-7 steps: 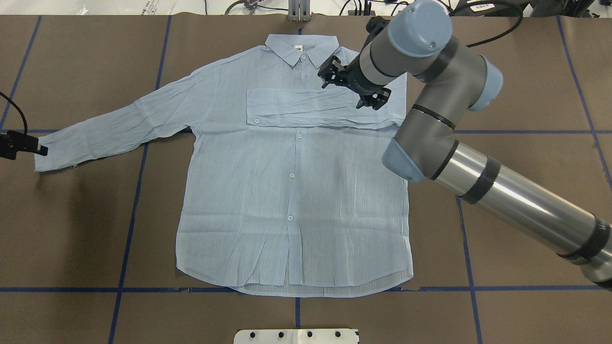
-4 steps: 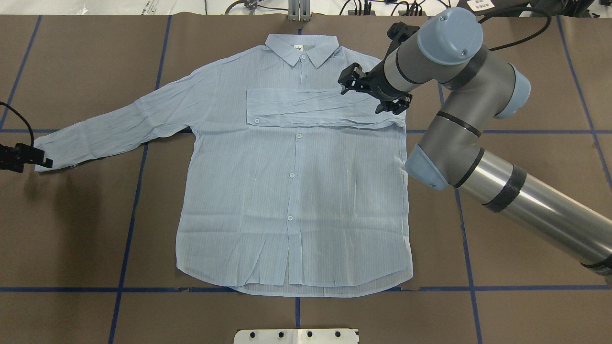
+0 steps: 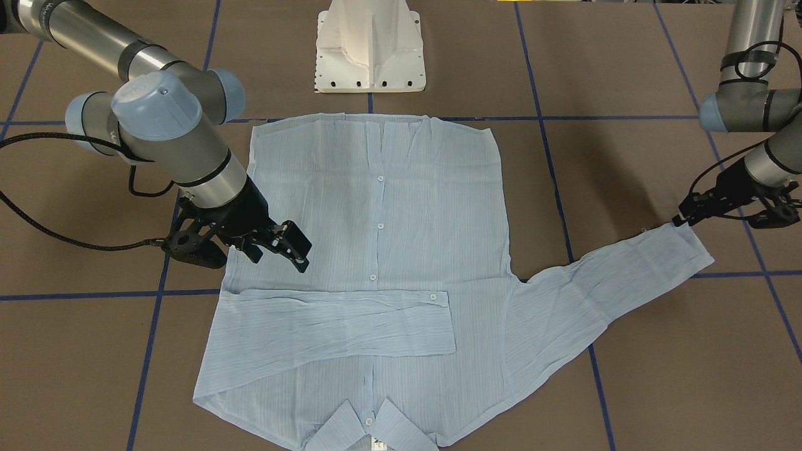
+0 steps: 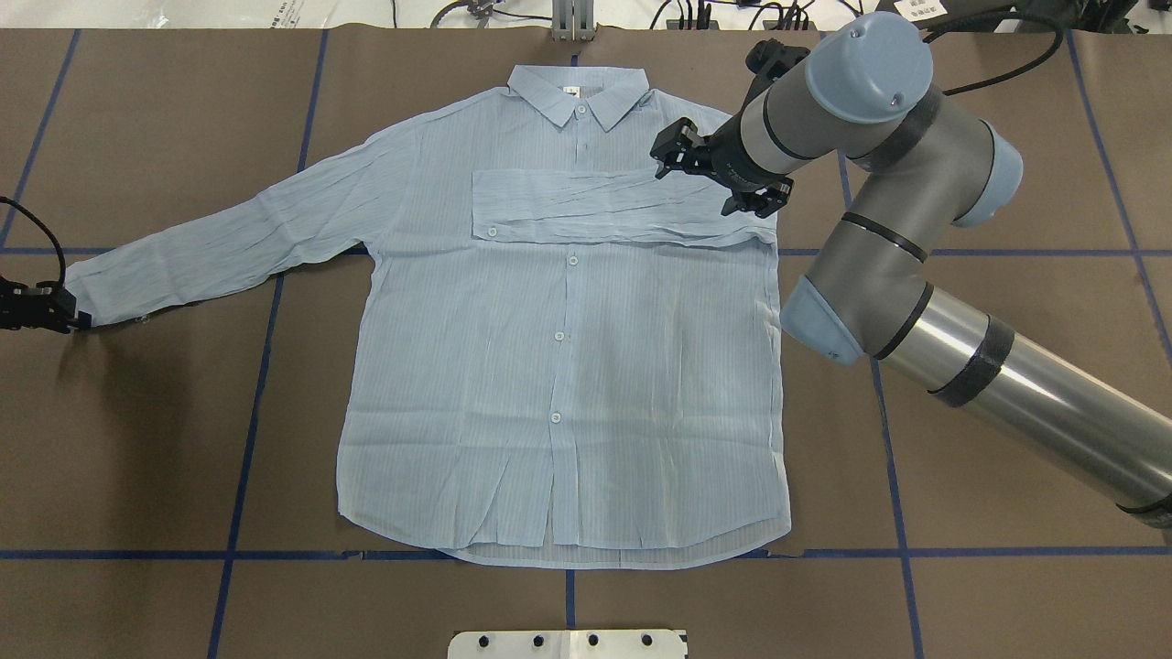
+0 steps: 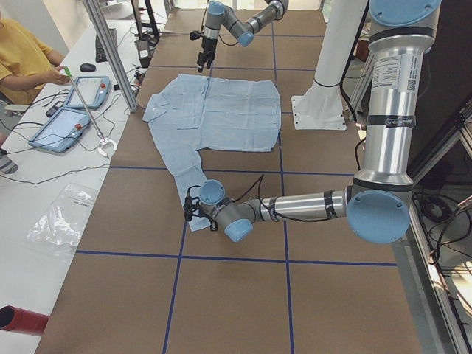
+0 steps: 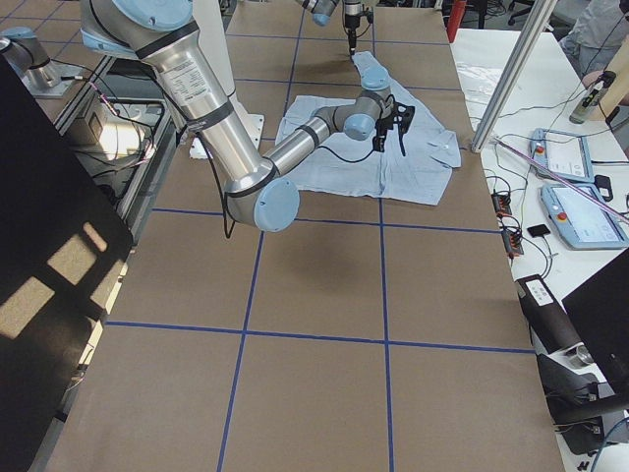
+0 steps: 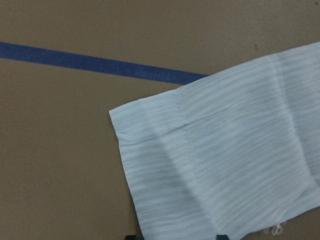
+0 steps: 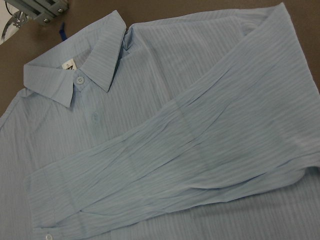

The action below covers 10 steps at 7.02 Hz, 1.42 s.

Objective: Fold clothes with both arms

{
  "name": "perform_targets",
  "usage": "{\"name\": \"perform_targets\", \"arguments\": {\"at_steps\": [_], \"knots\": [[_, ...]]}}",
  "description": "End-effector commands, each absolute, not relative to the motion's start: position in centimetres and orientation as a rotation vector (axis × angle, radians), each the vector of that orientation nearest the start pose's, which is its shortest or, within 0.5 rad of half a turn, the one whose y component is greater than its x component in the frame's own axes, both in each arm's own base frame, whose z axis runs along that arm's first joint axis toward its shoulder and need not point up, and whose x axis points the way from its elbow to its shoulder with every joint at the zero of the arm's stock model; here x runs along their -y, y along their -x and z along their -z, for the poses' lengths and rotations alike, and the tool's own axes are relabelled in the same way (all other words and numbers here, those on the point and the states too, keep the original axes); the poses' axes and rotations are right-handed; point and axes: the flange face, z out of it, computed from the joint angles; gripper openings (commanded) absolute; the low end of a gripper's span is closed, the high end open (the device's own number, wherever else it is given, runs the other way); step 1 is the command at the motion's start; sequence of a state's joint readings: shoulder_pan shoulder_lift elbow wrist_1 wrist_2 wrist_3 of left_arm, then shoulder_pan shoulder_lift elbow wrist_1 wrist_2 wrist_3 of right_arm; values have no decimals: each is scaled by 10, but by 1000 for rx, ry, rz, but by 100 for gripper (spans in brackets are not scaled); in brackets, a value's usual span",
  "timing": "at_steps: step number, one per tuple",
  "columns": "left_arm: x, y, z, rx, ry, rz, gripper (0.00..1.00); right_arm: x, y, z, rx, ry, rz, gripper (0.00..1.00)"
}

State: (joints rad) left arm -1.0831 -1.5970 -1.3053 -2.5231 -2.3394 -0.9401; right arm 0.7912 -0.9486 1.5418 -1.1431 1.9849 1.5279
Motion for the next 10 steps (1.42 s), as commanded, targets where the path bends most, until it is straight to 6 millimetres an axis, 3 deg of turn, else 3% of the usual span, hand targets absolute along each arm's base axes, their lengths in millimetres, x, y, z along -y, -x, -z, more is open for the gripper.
{"name": "perform_targets", "arguments": {"at_steps": [1,2,3,4,5,6,7,8,10], "knots": [[484,-184,-665,-1007,-21,148,0,563,425,-249,1085,-66,-464,99],[485,-184,-655,-1015,-27,150,0,562,423,-249,1088,-68,-465,99],[488,-185,-631,-1042,-43,144,0,559,418,-250,1091,-69,-464,99],[501,-194,-580,-1078,-31,188,0,561,399,-253,1076,-59,-482,99],[535,-212,-506,-1120,-69,188,0,568,380,-258,1075,-48,-475,100],[584,-240,-425,-1141,-84,188,0,575,359,-277,1058,-65,-440,100],[616,-272,-339,-1142,-71,187,0,580,338,-294,1044,-83,-408,100],[616,-318,-280,-1161,-94,173,0,587,314,-311,1035,-86,-397,100],[614,-446,-183,-1175,-83,286,0,594,283,-334,1018,-101,-371,100]]}}
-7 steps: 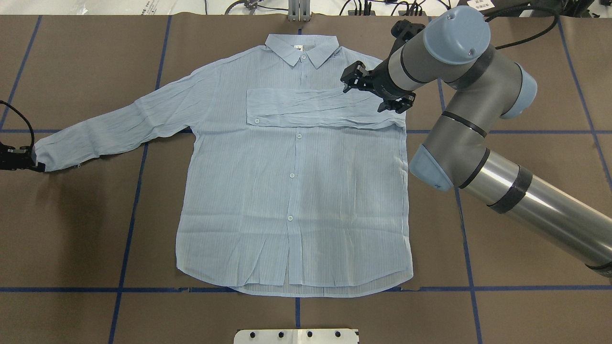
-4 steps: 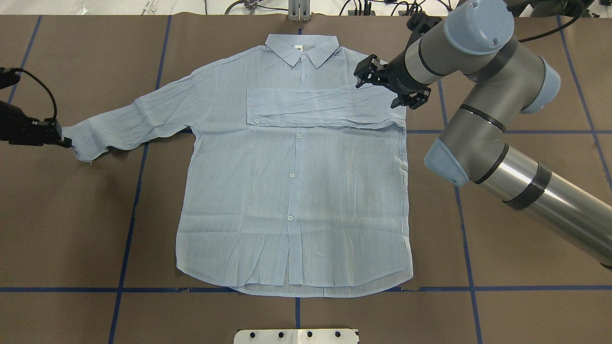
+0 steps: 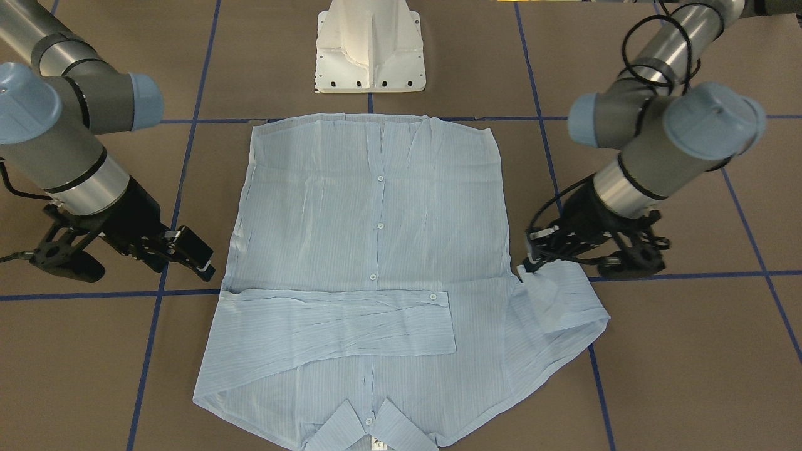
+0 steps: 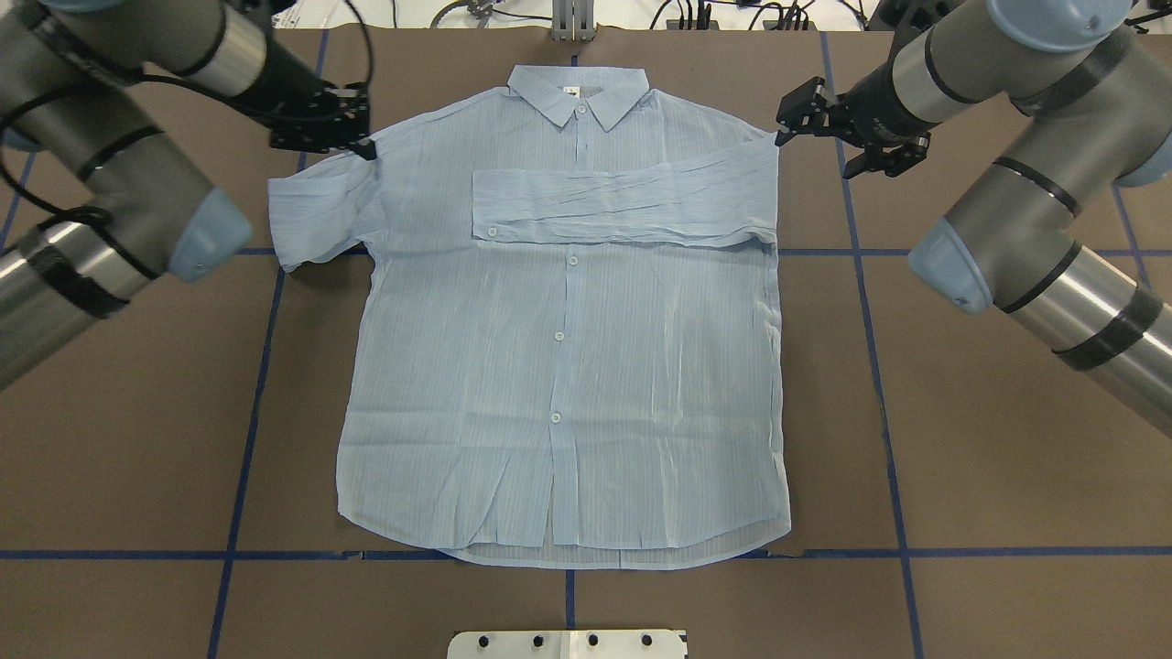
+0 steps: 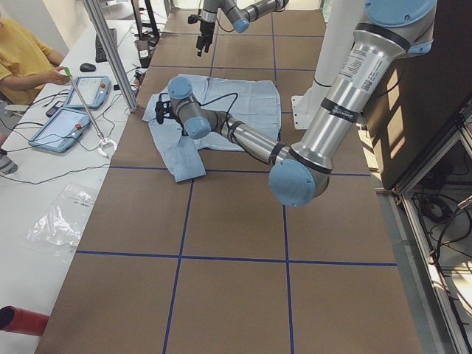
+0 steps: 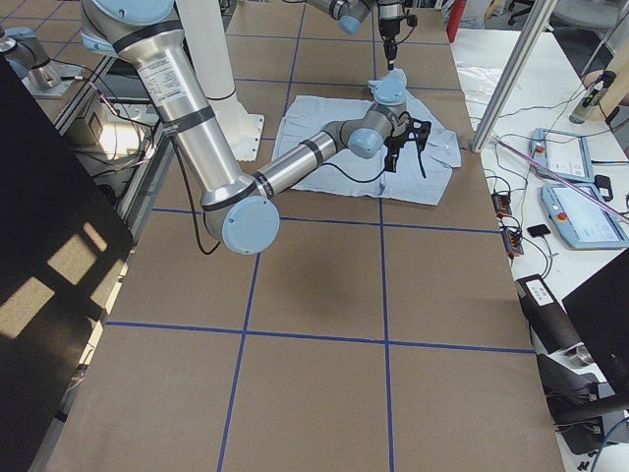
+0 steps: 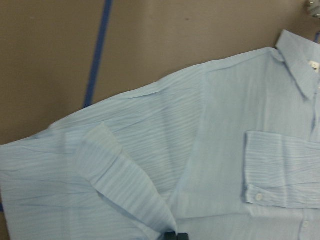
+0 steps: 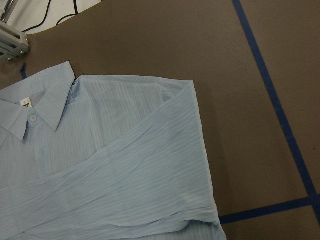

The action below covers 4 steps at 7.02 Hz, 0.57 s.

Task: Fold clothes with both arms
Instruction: 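Fold the other sleeve across the shirt with the left gripper while the right gripper withdraws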

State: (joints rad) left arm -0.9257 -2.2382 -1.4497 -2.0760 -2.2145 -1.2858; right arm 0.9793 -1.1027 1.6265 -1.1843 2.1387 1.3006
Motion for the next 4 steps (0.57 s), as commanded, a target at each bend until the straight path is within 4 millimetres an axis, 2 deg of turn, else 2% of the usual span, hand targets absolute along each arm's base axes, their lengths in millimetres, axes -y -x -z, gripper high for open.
{"name": "perform_targets", "arguments": {"at_steps": [1,2,3,4], "knots": [[602,-503,-139,-1186,-75,318,0,594,279,-340,1012,-103,-372,100],[583,-549,-116,-1211,-88,345,0,594,276,-346,1005,-102,-375,100],[560,-582,-101,-1241,-138,340,0,588,269,-358,993,-104,-372,100],[541,-608,-90,-1244,-140,328,0,586,265,-363,988,-111,-359,100]]}}
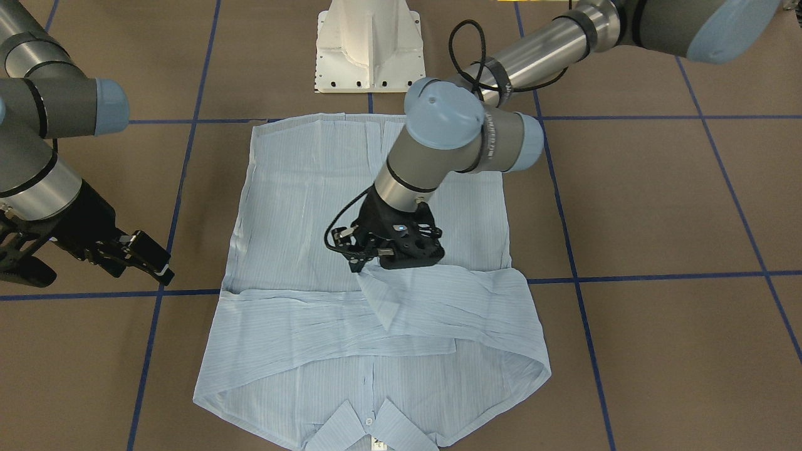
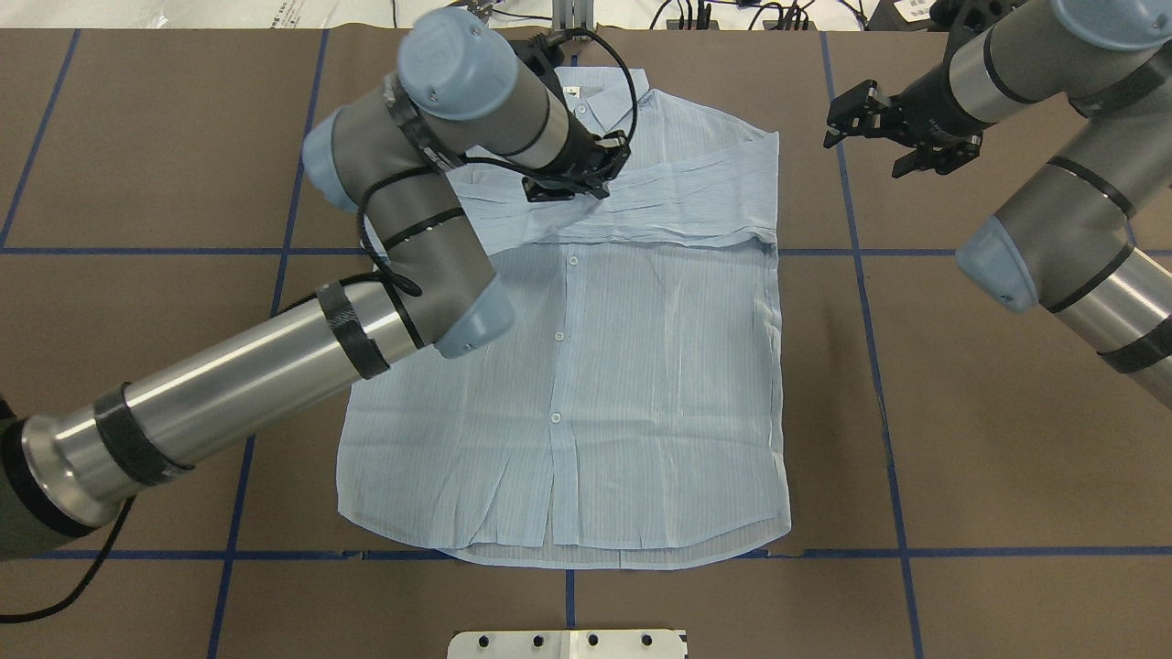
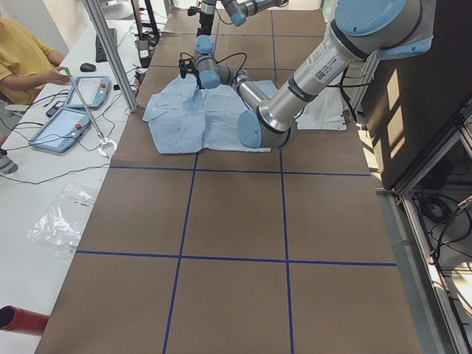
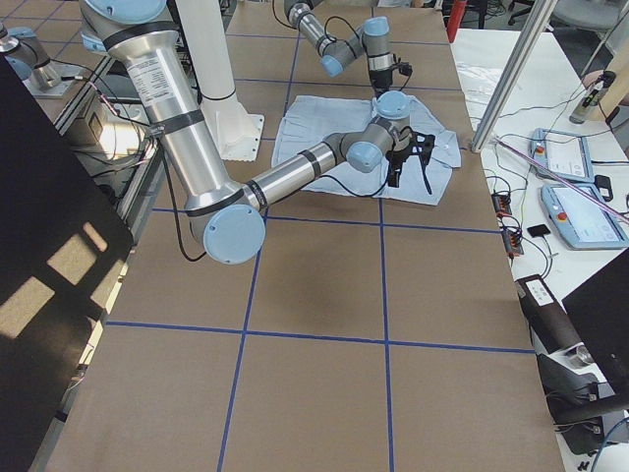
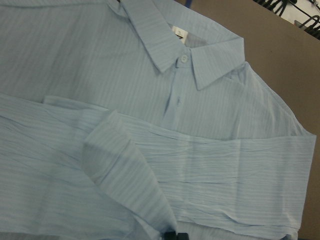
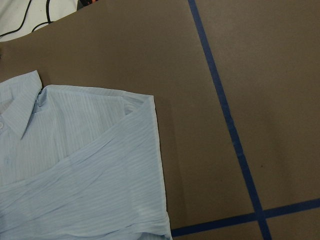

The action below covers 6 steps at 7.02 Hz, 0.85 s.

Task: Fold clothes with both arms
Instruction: 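Fold the other sleeve across the shirt with the left gripper while the right gripper withdraws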

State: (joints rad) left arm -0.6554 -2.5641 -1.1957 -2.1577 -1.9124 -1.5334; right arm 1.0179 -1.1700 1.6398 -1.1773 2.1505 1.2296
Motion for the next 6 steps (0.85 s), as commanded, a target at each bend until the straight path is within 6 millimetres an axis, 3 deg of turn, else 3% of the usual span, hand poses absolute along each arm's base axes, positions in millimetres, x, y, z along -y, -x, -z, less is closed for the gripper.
{"name": "perform_targets", "arguments": {"at_steps": [1,2,3,5,6], "knots": [[531,-621,-85,-1255,-150,319,0,585,265,-367,984,-107,-361,100],[528,-626,-86,-1268,-156,313,4,585,264,-369,980,-107,-363,100],[528,-627,-88,-1265,-162,307,99,585,266,-370,976,-109,-365,100],[519,-610,-65,-1314,-175,305,100,579,271,-367,983,-99,-369,100],[510,-590,-56,-1354,-167,323,100,559,283,-361,997,-90,-356,100]]}}
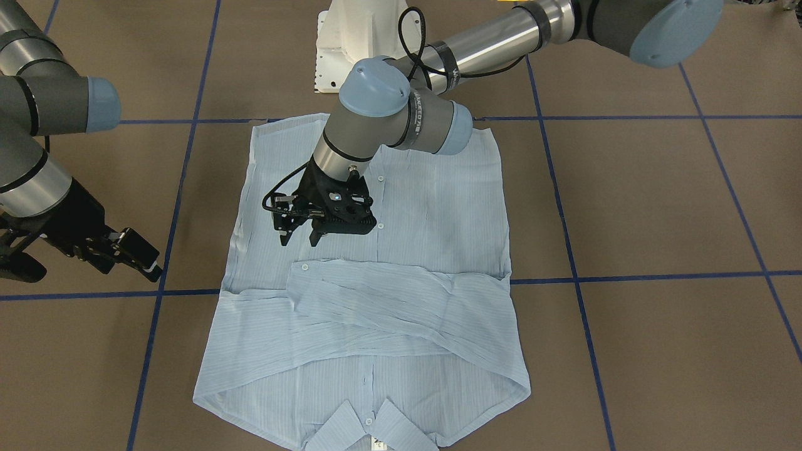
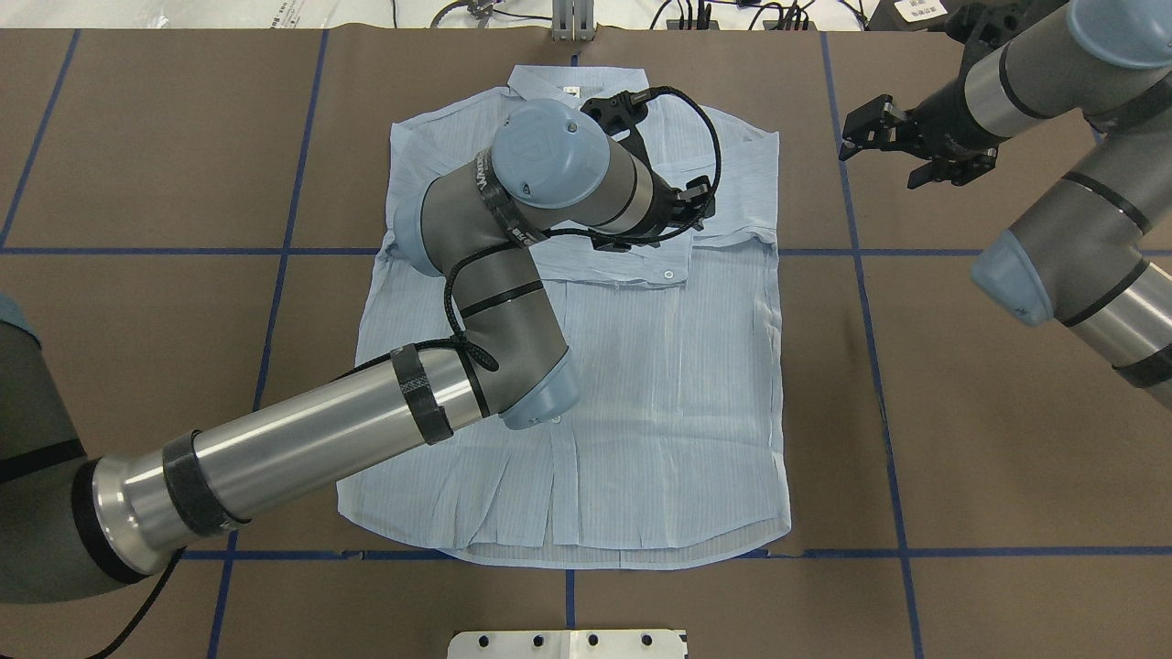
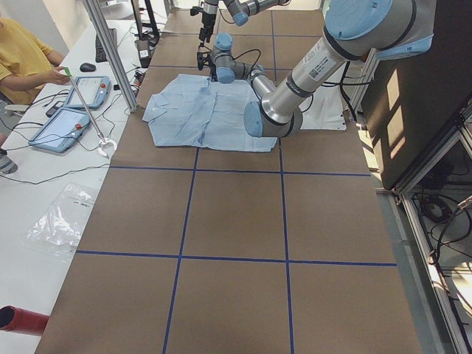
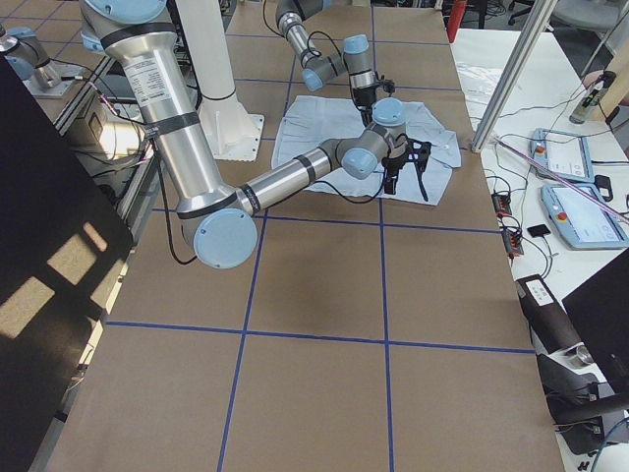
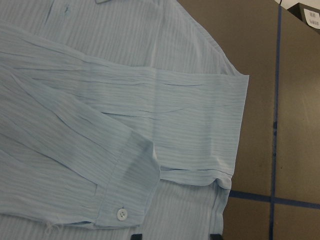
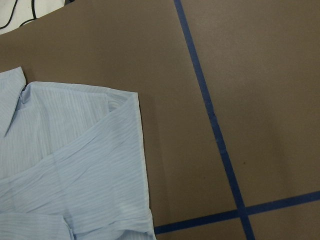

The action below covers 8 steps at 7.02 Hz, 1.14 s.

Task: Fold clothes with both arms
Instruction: 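Fold the other sleeve across the shirt with the left gripper while the right gripper withdraws, then release the sleeve and move both grippers to the shirt hem corners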

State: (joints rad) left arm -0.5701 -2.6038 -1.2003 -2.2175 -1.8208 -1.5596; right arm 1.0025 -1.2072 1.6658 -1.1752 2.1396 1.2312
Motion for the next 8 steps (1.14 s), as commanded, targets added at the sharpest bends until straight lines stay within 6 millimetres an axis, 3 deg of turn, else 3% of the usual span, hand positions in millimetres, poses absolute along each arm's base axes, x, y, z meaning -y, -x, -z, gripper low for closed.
{"name": "perform_targets", "arguments": {"at_steps": [1,2,3,4,5,6,7,8], "knots": [[485,-552,-84,-1381,-174,314,99,530,312,-348,1007,-56,-417,100],[463,-504,-113,-1381,-178,295,99,485,360,-335,1003,-49,-447,100],[463,-474,-144,-1343,-199,277,99,441,402,-323,1007,-40,-477,99],[455,-458,-190,-1277,-263,186,99,384,410,-327,1009,10,-497,99],[456,-441,-215,-1239,-302,148,99,321,417,-340,963,15,-482,99],[451,-434,-231,-1219,-309,133,99,271,448,-343,910,-9,-504,98],[451,-432,-238,-1209,-306,137,99,235,470,-348,867,-33,-514,97],[450,-432,-238,-1209,-305,136,99,216,479,-355,821,-12,-524,96]]}}
